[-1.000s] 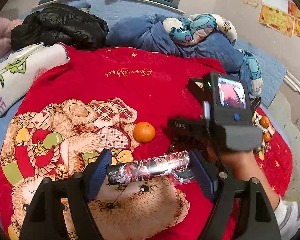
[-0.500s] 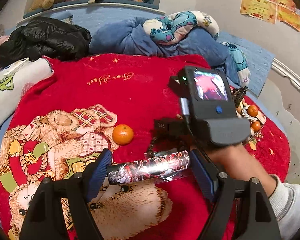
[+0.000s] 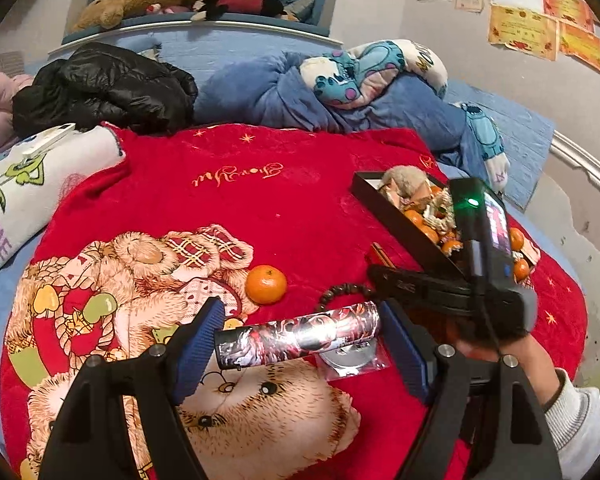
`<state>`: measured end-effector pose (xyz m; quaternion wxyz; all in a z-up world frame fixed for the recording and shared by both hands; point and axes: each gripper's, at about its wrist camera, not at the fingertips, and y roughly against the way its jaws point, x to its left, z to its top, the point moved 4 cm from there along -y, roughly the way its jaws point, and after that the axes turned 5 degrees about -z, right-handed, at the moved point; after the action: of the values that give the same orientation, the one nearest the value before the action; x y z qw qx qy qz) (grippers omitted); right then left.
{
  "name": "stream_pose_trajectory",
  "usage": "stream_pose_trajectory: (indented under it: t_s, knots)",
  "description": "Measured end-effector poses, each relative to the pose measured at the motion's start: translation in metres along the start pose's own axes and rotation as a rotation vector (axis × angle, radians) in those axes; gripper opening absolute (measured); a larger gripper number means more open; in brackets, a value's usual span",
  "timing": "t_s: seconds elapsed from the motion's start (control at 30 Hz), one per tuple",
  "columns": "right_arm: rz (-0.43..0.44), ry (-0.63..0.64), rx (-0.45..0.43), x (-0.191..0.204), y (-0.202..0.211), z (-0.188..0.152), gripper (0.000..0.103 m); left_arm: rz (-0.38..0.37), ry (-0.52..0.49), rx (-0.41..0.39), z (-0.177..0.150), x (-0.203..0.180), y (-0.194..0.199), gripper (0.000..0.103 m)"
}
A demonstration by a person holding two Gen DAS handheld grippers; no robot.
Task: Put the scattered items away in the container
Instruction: 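Carry the lipstick tube over the tray with the right gripper while the left gripper carries the wrapper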
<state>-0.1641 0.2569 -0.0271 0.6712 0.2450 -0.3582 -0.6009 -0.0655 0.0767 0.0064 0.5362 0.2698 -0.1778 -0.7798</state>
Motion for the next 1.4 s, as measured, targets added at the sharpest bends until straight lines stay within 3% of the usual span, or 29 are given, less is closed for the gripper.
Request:
stream_pose_trajectory:
  t_s: [0.17,0.57,0.83,1.13,1.4]
  knots:
    - [0.106,-0.044,-0.028,0.008,0.021,-0.005,0.012,0.009,-0.002,0.000,-0.003,0.002,0.002,0.081]
    - [0.171,-0.020,-0.058,0.012,0.043,-0.005,0.012,0.035,0.002,-0.010,-0.006,0.004,0.008,0.080]
    - [0.170,0.010,-0.089,0.002,0.064,-0.006,0.012,-0.001,-0.029,0.000,-0.005,-0.032,-0.008,0.081]
    - [0.152,-0.028,-0.156,-0.063,0.106,0.000,0.012,-0.097,-0.095,0.006,-0.002,-0.105,-0.030,0.081]
    - [0.091,-0.128,-0.214,-0.149,0.137,0.002,0.012,-0.183,-0.159,0.019,-0.008,-0.169,-0.047,0.081]
